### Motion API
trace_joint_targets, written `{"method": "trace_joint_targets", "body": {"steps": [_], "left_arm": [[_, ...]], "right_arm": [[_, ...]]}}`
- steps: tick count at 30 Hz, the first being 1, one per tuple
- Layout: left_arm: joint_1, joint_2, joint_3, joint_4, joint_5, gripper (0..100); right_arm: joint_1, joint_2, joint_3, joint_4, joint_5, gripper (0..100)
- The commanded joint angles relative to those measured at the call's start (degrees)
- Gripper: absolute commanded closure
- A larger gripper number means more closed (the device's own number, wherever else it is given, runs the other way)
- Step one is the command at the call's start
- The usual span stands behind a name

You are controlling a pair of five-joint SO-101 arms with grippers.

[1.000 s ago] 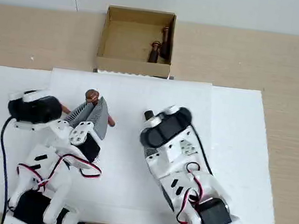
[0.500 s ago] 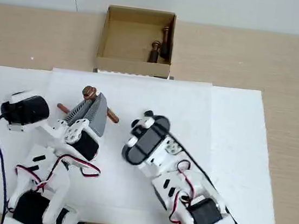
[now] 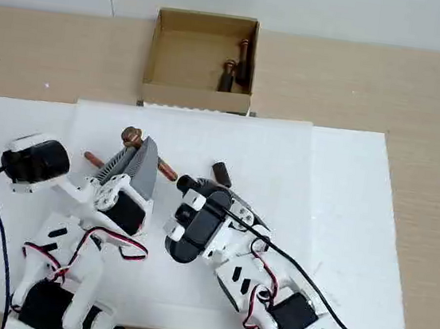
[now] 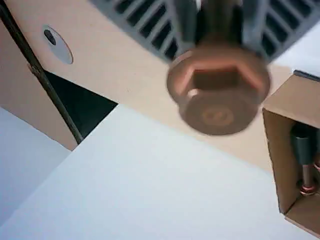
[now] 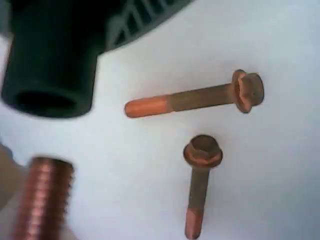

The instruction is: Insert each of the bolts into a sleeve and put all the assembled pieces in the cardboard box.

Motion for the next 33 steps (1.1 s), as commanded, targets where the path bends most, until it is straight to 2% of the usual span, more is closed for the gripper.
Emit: {"method": "trace_joint_targets", "body": {"steps": [1, 5, 9, 16, 33], "left_arm": [[2.46, -0.70, -0.13, -1.41, 1.49, 99], [5.71, -0.62, 0.66, -1.85, 3.69, 99], [5.19, -0.88, 3.30, -2.55, 3.25, 99], [-0.09, -0.88, 3.21, -6.15, 2.11, 99], [1.41, -0.88, 5.85, -6.68, 2.02, 99]], "right_arm": [[-0.66, -0.48, -0.62, -1.63, 0.88, 99.6], [-0.66, -0.48, -0.70, -1.71, 0.97, 99.6], [-0.66, -0.48, -0.70, -4.00, 1.58, 99.6], [-0.66, -0.48, -0.44, -4.00, 2.81, 99.6], [-3.38, -0.48, -0.53, -4.35, 2.90, 99.6]]}}
